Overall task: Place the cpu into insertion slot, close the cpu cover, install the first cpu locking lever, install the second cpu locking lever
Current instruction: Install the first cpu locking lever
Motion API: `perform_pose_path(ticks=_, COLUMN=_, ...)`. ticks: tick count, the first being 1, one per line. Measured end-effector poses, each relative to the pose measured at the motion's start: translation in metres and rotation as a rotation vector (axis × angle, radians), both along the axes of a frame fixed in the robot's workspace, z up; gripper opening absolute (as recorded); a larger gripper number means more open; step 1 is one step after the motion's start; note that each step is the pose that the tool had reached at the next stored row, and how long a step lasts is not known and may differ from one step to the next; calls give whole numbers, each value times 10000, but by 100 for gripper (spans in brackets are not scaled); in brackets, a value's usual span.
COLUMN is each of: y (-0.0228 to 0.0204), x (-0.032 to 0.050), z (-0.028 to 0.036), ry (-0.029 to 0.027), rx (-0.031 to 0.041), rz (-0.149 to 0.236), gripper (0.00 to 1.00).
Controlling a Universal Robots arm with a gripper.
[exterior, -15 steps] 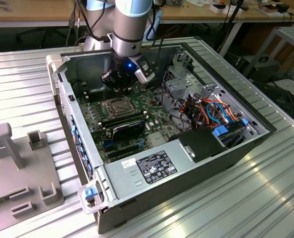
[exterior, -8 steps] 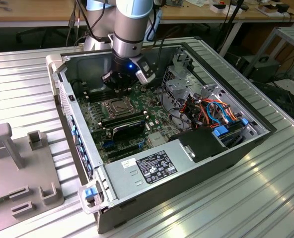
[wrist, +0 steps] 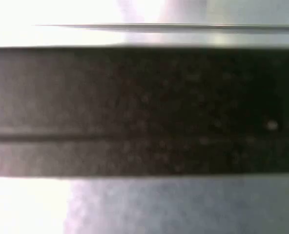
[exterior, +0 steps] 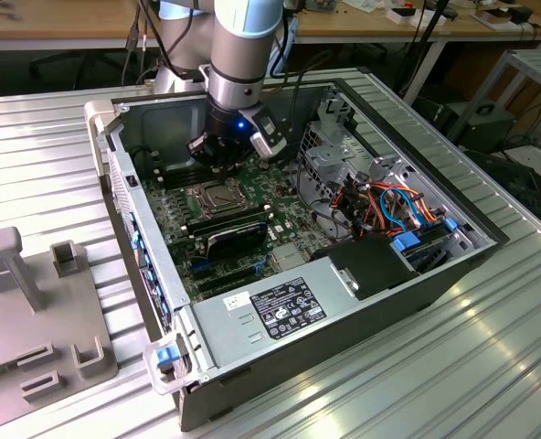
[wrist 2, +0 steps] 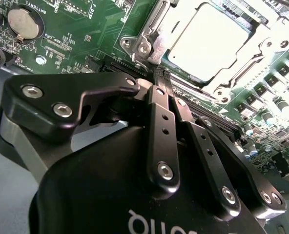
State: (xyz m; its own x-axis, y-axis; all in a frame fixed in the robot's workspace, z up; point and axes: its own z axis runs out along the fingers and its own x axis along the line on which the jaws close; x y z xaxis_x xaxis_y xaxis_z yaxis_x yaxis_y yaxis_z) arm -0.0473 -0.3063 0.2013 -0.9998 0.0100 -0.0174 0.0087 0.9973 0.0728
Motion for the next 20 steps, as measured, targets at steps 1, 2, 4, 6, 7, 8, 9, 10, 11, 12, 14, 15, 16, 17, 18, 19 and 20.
perform_pose_path(ticks=1, y=2, x=0, z=-4, ry=3, rx=10, rz=15, gripper=11)
perform_pose_path(ticks=2, y=4, x=0, z=-6, ry=7, rx=19, rz=26, gripper=11)
perform_pose_path(ticks=4, y=9, x=-2, z=-8, ry=12, rx=68, rz=47, gripper=11)
perform_pose_path(ticks=6, y=12, x=0, z=-5, ry=8, rx=85, rz=56, gripper=11)
perform_pose_path(ticks=7, y=13, x=0, z=5, ry=5, rx=93, rz=56, gripper=11)
perform_pose_path(ticks=8, y=14, x=1, z=16, ry=4, rx=95, rz=56, gripper=11)
perform_pose_path(ticks=9, y=12, x=0, z=42, ry=9, rx=85, rz=57, gripper=11)
perform_pose_path(ticks=10, y=12, x=0, z=64, ry=9, rx=84, rz=57, gripper=11)
perform_pose_path(ticks=11, y=10, x=0, z=69, ry=9, rx=78, rz=57, gripper=11)
perform_pose_path(ticks=12, y=6, x=0, z=71, ry=9, rx=75, rz=57, gripper=11)
perform_pose_path(ticks=14, y=-6, x=-1, z=74, ry=10, rx=69, rz=57, gripper=11)
perform_pose_path(ticks=15, y=-10, x=0, z=75, ry=10, rx=66, rz=57, gripper=11)
perform_pose_path(ticks=16, y=-19, x=-1, z=82, ry=10, rx=62, rz=56, gripper=11)
perform_pose_path(ticks=17, y=-22, x=-1, z=86, ry=10, rx=63, rz=55, gripper=11)
perform_pose_path(ticks=18, y=-24, x=-1, z=89, ry=10, rx=62, rz=57, gripper=11)
perform_pose_path(ticks=19, y=-25, x=0, z=91, ry=9, rx=63, rz=56, gripper=11)
perform_pose_path(ticks=20, y=-25, x=0, z=91, ry=9, rx=64, rz=57, gripper=11)
